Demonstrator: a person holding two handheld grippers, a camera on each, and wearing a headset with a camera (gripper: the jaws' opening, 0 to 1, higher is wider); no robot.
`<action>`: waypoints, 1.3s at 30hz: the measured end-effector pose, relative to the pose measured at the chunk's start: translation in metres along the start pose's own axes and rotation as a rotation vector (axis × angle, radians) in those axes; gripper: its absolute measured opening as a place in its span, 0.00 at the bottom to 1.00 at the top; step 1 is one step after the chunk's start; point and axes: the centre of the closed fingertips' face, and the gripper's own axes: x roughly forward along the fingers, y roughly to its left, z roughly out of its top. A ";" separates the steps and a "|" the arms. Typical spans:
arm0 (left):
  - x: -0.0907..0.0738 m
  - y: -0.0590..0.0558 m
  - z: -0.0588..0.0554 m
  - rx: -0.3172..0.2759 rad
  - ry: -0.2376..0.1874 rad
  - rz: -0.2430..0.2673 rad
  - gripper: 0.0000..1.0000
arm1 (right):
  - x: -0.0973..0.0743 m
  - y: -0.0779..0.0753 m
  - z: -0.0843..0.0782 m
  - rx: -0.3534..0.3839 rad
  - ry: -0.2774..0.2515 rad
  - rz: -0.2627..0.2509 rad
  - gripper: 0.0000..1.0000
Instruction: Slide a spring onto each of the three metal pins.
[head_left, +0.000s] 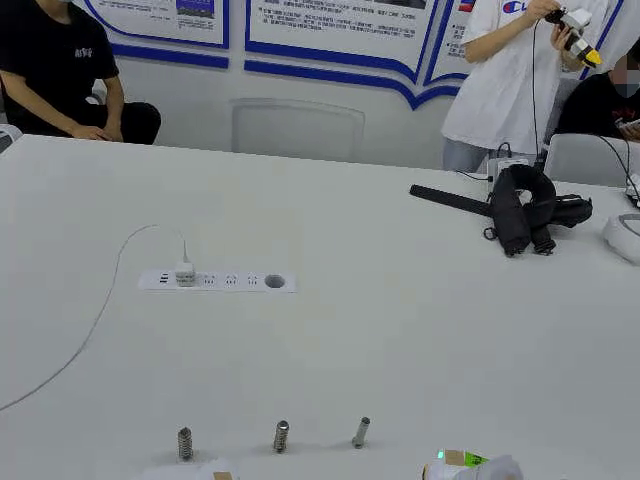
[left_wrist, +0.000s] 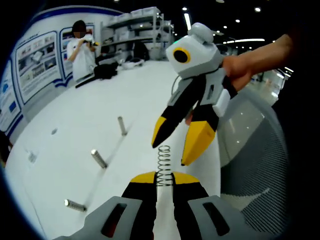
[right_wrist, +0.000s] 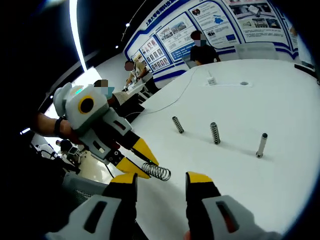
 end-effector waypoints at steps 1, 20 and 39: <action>0.000 -0.001 0.001 0.005 -0.001 -0.003 0.11 | 0.000 0.001 0.000 0.003 -0.002 0.007 0.37; 0.000 -0.004 0.014 0.056 -0.018 -0.036 0.11 | -0.005 0.008 0.004 0.101 -0.035 0.053 0.24; 0.004 -0.007 0.018 0.079 -0.031 -0.053 0.10 | -0.010 0.015 0.011 0.097 -0.005 0.075 0.12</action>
